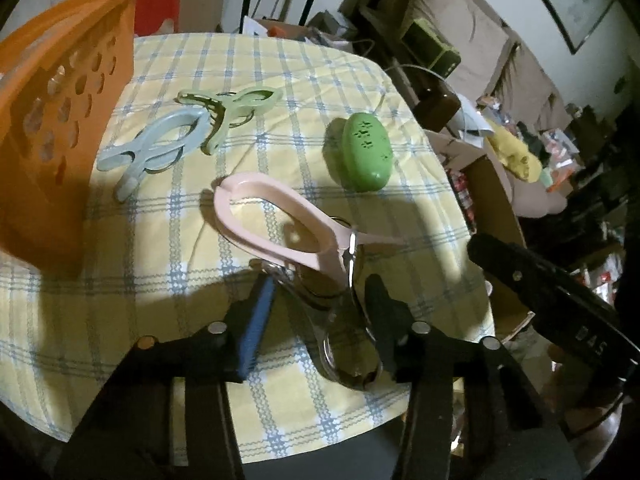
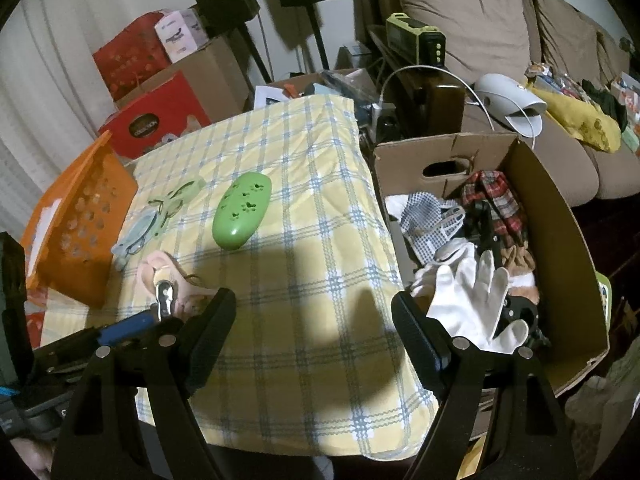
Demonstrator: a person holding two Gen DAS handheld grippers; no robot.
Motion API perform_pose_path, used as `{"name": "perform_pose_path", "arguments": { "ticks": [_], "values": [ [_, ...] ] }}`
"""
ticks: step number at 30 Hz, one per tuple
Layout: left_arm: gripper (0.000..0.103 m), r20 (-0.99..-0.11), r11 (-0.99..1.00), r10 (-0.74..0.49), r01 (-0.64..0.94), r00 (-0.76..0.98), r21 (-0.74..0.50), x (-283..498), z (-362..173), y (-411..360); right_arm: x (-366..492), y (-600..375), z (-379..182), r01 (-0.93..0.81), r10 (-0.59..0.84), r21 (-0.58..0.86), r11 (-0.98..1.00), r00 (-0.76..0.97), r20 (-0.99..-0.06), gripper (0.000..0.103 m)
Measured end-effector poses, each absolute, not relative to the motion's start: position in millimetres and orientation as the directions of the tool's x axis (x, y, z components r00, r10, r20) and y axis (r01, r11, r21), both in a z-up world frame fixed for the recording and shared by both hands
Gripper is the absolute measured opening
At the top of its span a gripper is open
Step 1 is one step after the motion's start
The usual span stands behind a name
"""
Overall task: Organize objects
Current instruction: 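Grasp the silver metal clip with the left gripper while the right grasps the green case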
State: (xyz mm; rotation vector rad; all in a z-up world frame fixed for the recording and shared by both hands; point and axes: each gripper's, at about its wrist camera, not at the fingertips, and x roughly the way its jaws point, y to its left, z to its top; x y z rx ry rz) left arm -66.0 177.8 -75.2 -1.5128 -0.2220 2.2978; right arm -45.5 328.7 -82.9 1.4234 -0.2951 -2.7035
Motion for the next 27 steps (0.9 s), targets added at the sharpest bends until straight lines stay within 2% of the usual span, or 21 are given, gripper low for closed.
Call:
{"name": "perform_pose_path", "arguments": {
  "ticks": [3,13,17,20,25,27],
  "values": [
    [0.033,-0.848,-0.919,0.38,-0.252,-0.369,-0.302,-63,-71,182,-49,326,-81,-0.015,-0.15,0.193,-0.981,-0.568,-0.809,0.081],
    [0.03,-0.817,-0.909,0.405,-0.277,-0.411,-0.311,-54,-52,170,-75,310,-73,0.021,-0.175,0.199,-0.98,-0.569,-0.803,0.081],
    [0.028,-0.805,-0.91,0.404,-0.281,-0.435,-0.305,-52,-42,163,-95,304,-74,0.016,-0.186,0.213,-0.977,-0.558,-0.809,0.077],
    [0.005,-0.804,-0.914,0.396,-0.276,-0.444,-0.298,-52,-38,158,-110,297,-76,0.013,-0.169,0.194,-0.981,-0.554,-0.815,0.077],
    [0.005,-0.814,-0.924,0.374,-0.25,-0.444,-0.288,-60,-43,152,-136,281,-87,0.015,-0.133,0.147,-0.989,-0.529,-0.838,0.075],
    [0.011,-0.814,-0.923,0.379,-0.241,-0.439,-0.3,-62,-48,149,-144,276,-93,0.016,-0.135,0.147,-0.989,-0.51,-0.85,0.074]
  ]
}}
